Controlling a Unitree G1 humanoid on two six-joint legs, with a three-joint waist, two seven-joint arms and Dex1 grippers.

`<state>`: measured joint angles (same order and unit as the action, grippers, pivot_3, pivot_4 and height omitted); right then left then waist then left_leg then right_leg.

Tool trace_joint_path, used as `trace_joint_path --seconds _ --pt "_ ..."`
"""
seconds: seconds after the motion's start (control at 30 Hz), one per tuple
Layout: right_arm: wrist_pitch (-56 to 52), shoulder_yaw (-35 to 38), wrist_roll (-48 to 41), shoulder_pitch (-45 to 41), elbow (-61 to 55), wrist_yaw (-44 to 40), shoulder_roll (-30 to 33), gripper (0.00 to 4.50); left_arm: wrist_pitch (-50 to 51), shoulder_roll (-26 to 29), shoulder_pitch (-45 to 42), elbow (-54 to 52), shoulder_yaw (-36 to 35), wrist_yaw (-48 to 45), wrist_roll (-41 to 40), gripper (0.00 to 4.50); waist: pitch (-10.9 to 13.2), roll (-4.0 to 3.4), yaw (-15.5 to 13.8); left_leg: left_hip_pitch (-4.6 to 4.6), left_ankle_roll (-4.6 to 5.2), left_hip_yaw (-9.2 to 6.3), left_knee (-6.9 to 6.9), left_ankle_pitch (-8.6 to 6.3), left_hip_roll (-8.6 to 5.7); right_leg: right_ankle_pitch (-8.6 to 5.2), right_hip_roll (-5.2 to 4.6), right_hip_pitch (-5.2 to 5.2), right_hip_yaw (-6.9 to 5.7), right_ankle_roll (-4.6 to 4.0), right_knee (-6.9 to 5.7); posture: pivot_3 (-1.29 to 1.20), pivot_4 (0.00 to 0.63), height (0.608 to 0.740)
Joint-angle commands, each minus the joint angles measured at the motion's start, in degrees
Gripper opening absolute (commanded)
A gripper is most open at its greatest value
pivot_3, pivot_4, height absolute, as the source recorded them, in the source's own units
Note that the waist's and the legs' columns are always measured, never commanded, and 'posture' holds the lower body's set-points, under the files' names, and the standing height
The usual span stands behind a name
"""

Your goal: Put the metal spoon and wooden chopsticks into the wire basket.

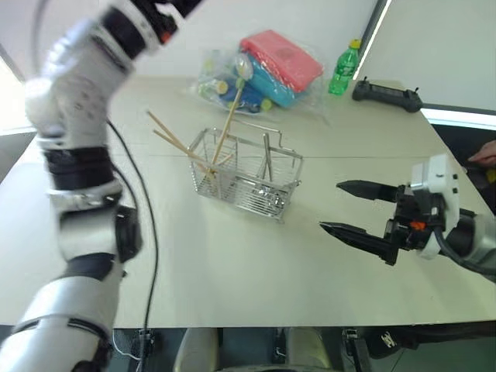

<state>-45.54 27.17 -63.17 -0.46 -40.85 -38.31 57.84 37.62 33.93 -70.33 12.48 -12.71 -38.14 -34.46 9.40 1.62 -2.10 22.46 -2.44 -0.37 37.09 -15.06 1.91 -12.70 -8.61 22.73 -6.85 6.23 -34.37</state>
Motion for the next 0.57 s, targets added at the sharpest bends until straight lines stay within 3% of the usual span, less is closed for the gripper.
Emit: trace_joint_path --seconds 0.03,0.1,0.27,0.57 --pt "1.11 1.58 1.72 -1.36 1.95 -2.26 1.61 4.50 -4.31 14.62 4.01 0.70 7.96 -26.63 3.88 4.40 0.03 -0.16 -0.01 0.00 0.00 0.00 -0.03 0.00 0.00 -0.01 0.01 0.03 0.00 -0.01 -0.01 0.00 0.150 0.678" --pt "1.45 1.97 3.20 -1.11 2.85 -3.64 2.00 4.50 -9.63 23.82 9.58 0.75 12.66 -40.11 7.63 4.40 -0.02 -0.44 0.20 0.01 0.00 0.08 -0.08 0.00 0.01 -0.05 0.00 0.11 0.02 -0.12 0.00 0.00 0.150 0.678" --pt "1.60 2.81 4.78 -1.01 4.28 -5.54 1.90 4.50 -22.94 34.92 18.73 5.71 17.92 -49.88 18.34 4.40 0.06 -0.36 -0.76 0.22 -0.01 0.01 0.00 0.00 0.06 -0.17 0.01 0.25 -0.02 -0.39 -0.01 0.00 0.150 0.678" --pt "0.71 1.38 5.60 -3.68 5.94 -6.84 2.22 4.50 -19.41 32.83 21.41 1.85 13.17 -49.21 15.37 4.40 0.02 -0.31 -0.72 0.74 0.01 0.01 0.21 0.01 0.04 -0.10 0.02 0.57 0.01 -0.37 0.04 0.00 0.150 0.678"
